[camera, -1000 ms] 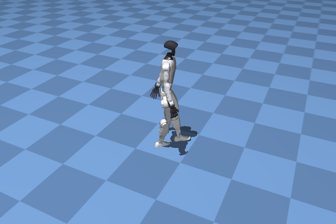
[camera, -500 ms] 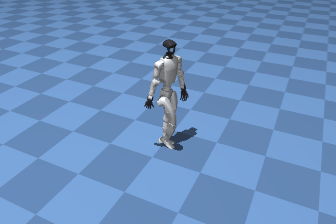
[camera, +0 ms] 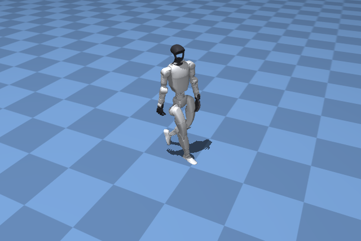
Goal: Walk run
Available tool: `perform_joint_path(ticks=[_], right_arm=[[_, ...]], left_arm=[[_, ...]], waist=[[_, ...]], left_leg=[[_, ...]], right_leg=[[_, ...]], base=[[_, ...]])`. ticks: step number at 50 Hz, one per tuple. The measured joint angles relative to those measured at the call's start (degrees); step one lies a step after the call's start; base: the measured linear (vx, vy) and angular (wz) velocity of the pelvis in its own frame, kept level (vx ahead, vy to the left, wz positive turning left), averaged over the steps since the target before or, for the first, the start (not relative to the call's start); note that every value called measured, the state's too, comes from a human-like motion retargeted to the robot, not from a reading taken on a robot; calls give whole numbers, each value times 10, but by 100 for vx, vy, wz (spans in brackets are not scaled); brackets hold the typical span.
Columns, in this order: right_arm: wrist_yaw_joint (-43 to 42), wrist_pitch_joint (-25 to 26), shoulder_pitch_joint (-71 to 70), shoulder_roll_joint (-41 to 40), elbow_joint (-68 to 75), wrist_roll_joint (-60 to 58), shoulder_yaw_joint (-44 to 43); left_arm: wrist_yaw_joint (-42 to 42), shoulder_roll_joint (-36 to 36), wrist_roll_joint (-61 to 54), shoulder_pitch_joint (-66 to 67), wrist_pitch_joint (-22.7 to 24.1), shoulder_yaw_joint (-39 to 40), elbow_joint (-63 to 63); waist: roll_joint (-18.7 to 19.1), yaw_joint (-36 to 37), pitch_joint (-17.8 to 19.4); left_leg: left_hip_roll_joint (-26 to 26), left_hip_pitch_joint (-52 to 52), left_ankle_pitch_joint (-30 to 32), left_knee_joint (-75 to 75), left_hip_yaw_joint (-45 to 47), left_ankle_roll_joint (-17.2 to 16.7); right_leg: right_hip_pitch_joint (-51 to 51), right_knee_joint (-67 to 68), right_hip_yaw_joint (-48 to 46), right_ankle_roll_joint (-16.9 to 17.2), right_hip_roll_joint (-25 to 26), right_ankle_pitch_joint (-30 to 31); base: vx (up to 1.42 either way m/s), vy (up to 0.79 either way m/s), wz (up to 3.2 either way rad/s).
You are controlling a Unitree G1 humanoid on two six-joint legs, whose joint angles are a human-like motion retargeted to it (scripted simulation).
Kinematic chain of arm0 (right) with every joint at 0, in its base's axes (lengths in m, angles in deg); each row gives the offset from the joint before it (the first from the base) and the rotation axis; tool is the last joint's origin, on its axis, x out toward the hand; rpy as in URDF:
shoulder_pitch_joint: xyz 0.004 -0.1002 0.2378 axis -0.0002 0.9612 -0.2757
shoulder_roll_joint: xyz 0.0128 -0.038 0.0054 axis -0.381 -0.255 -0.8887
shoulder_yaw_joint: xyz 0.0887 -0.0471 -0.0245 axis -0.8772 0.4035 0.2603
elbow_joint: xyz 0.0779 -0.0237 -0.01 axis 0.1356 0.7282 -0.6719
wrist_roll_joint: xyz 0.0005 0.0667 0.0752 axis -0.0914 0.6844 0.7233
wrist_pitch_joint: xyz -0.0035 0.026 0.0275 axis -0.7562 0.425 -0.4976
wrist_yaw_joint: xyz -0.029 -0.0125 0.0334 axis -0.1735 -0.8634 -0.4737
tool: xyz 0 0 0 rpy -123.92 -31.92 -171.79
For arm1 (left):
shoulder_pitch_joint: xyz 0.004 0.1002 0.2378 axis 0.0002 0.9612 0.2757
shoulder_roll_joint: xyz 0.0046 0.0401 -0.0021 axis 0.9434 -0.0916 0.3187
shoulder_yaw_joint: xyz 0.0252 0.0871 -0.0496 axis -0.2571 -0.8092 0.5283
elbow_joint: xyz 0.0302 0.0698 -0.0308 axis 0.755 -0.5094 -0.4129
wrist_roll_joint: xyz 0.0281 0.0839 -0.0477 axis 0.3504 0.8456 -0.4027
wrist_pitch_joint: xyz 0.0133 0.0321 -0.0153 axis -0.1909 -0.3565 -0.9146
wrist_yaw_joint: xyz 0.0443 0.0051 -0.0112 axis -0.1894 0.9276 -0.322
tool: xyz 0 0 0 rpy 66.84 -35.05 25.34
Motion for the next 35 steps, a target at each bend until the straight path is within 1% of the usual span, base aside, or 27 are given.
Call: perform_joint_path(ticks=[2, 3, 5, 7, 8, 10, 12, 15, 16, 17, 18, 19, 20, 21, 22, 23, 25, 27, 28, 29, 30, 31, 32, 33, 35], right_arm=[[-6, -3, -27, 7, -24, 4, 0], [-12, -6, -41, 11, -38, 5, 0], [-24, -16, -66, 18, -70, 11, 8], [-33, -30, -93, 27, -100, 22, 20], [-37, -36, -107, 32, -113, 28, 25], [-44, -49, -135, 41, -135, 40, 30], [-47, -58, -158, 47, -150, 52, 33], [-42, -67, -182, 54, -165, 73, 33], [-41, -68, -183, 55, -167, 80, 31], [-40, -70, -183, 55, -168, 88, 29], [-40, -71, -182, 54, -168, 96, 27], [-41, -72, -178, 53, -164, 102, 25], [-42, -73, -174, 52, -160, 108, 24], [-41, -71, -169, 50, -150, 109, 24], [-39, -68, -162, 48, -140, 107, 24], [-35, -64, -151, 45, -129, 101, 24], [-26, -51, -124, 37, -105, 71, 18], [-33, -35, -94, 27, -77, 37, 22], [-43, -28, -82, 23, -61, 27, 30], [-52, -23, -72, 23, -43, 21, 38], [-60, -19, -63, 24, -25, 18, 47], [-56, -15, -58, 26, -11, 10, 51], [-49, -11, -52, 27, -1, 1, 55], [-39, -7, -43, 23, 2, -11, 56], [-24, -3, -20, 16, -4, -32, 57]], left_arm=[[-18, -10, 29, 35, 1, 14, -6], [-29, -16, 44, 53, 4, 27, -12], [-46, -24, 65, 91, 15, 51, -35], [-45, -25, 73, 119, 10, 66, -71], [-39, -25, 79, 132, -4, 74, -88], [-22, -27, 100, 155, -45, 93, -115], [-3, -30, 120, 180, -81, 110, -129], [23, -36, 135, 213, -117, 121, -129], [23, -35, 136, 218, -121, 123, -129], [21, -34, 136, 222, -125, 125, -129], [15, -32, 136, 223, -126, 127, -129], [7, -30, 133, 222, -125, 129, -129], [-1, -28, 129, 220, -122, 131, -129], [-12, -26, 121, 214, -118, 134, -129], [-22, -25, 113, 209, -114, 137, -129], [-32, -23, 103, 203, -109, 140, -129], [-47, -18, 78, 192, -98, 142, -129], [-36, -13, 52, 170, -97, 143, -127], [-25, -11, 40, 153, -102, 145, -124], [-13, -10, 28, 135, -109, 143, -117], [-1, -10, 15, 115, -116, 140, -109], [6, -9, 1, 92, -116, 132, -96], [9, -8, -15, 69, -113, 121, -81], [4, -8, -32, 48, -105, 108, -64], [-13, -8, -60, 6, -84, 78, -26]], waist=[[-8, 11, 2], [-11, 19, 4], [-17, 38, 7], [-13, 53, 11], [-8, 61, 14], [4, 78, 23], [16, 92, 33], [26, 112, 44], [27, 116, 46], [29, 118, 47], [33, 115, 49], [33, 114, 49], [29, 114, 48], [24, 121, 45], [18, 130, 40], [11, 142, 32], [-1, 168, 12], [-7, 167, -9], [-7, 162, -14], [-13, 156, -11], [-23, 151, -3], [-25, 151, 0], [-18, 151, 1], [6, 148, -3], [47, 155, -8]], left_leg=[[8, -49, -81, 49, 3, 8], [14, -72, -114, 60, 7, 20], [1, -113, -160, 38, -3, 45], [13, -143, -194, -24, 9, 79], [24, -154, -206, -63, 21, 93], [27, -172, -204, -153, 21, 113], [12, -187, -201, -246, -6, 116], [2, -214, -230, -357, 7, 118], [-13, -222, -243, -389, 3, 112], [-25, -226, -257, -418, 7, 99], [-30, -224, -271, -441, 30, 71], [-35, -221, -280, -453, 51, 68], [-40, -217, -288, -459, 70, 79], [-40, -214, -276, -447, 77, 113], [-39, -212, -271, -433, 82, 144], [-36, -212, -280, -416, 85, 166], [-24, -214, -242, -393, 86, 179], [-38, -219, -249, -368, 12, 198], [-35, -220, -265, -348, -10, 199], [-36, -207, -281, -333, 0, 202], [-40, -187, -298, -319, 25, 205], [-39, -164, -310, -320, 54, 210], [-32, -144, -320, -324, 64, 211], [-14, -131, -326, -333, 39, 205], [27, -115, -332, -343, 27, 197]], right_leg=[[21, -4, 24, 6, 7, -9], [32, -7, 34, 8, 10, -11], [54, -14, 46, 12, 15, -13], [70, -17, 60, 12, 29, -16], [78, -16, 68, 11, 39, -18], [96, -15, 85, 6, 61, -23], [118, -13, 107, -3, 85, -30], [156, -14, 118, -7, 101, -42], [169, -15, 120, -7, 103, -45], [181, -15, 116, -8, 106, -47], [193, -16, 101, -8, 111, -48], [203, -15, 93, -8, 113, -43], [212, -12, 89, -8, 113, -35], [217, -7, 85, -4, 110, -19], [223, 0, 82, 1, 107, -1], [227, 8, 80, 11, 101, 23], [231, 32, 58, 41, 88, 97], [221, 79, 48, 102, 85, 202], [208, 115, 52, 135, 90, 255], [184, 194, 50, 172, 84, 275], [155, 294, 45, 211, 72, 278], [132, 360, 36, 234, 61, 278], [112, 401, 26, 242, 60, 278], [98, 389, 14, 224, 79, 278], [62, 369, -5, 163, 99, 239]], base=[[61, -24, -115], [59, -19, -148], [72, -21, -175], [71, -16, -167], [66, -12, -154], [68, -9, -145], [65, -6, -131], [80, -5, -104], [93, -5, -60], [88, -6, -17], [88, -7, 8], [89, -9, 19], [80, -12, -7], [74, -15, -35], [79, -17, -72], [103, -17, -93], [128, -14, -95], [118, -12, -37], [106, -11, 1], [100, -10, 21], [93, -10, 22], [85, -10, 15], [72, -9, 6], [67, -7, -3], [74, -5, -4]])
